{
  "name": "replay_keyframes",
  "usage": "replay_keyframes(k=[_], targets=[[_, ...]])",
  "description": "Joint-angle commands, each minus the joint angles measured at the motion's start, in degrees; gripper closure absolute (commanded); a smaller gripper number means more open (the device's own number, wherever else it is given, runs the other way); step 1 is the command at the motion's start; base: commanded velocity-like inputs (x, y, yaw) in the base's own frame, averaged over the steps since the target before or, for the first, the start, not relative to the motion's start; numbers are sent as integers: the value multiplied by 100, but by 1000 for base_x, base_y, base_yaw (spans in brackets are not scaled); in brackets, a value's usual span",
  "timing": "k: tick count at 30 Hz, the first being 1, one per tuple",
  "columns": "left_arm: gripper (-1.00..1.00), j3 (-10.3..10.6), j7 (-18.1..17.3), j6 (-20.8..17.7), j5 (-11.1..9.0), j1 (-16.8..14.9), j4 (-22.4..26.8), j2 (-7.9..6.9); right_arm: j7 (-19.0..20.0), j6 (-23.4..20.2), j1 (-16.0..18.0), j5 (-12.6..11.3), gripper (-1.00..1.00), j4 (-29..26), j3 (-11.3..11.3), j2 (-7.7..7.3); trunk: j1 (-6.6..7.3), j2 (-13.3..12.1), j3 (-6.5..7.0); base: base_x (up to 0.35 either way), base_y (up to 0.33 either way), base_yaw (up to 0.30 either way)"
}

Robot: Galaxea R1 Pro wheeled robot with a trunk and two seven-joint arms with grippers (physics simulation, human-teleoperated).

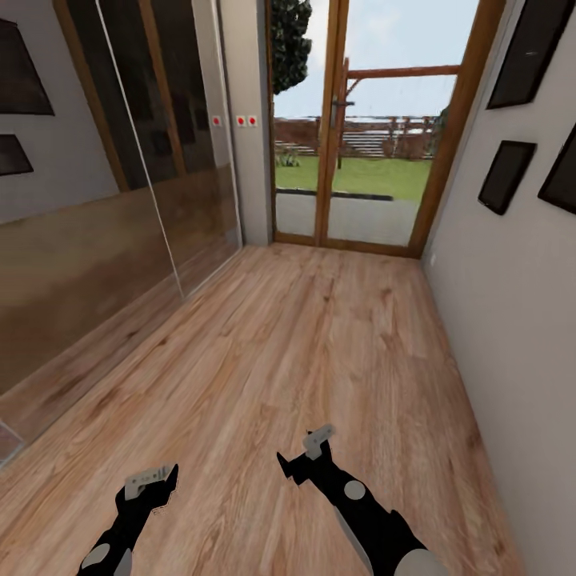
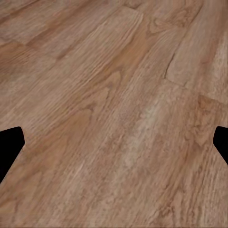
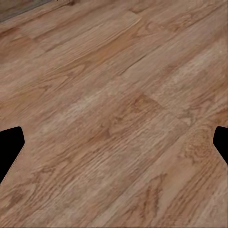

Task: Pick up the two gym shoes and the two sandals from the corridor floor and place them onto the hallstand (shoe rack) in the corridor, making sure they are on the rack and not on the floor. Arrange them so the two gym shoes are next to each other and the two sandals are next to each other.

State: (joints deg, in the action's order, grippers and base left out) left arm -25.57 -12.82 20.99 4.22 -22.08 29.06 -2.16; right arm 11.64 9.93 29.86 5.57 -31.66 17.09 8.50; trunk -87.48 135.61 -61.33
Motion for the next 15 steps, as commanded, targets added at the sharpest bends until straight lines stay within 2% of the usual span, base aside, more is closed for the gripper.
replay_keyframes(k=[1,15], targets=[[-100,-47,-45,20,44,-7,-5,5,5,21,2,58,-100,2,-11,1,-2,2,-5,341,0,278],[-100,-44,-45,28,44,-7,-5,10,0,18,2,58,-100,2,-4,2,-2,2,-5,340,-4,278]])
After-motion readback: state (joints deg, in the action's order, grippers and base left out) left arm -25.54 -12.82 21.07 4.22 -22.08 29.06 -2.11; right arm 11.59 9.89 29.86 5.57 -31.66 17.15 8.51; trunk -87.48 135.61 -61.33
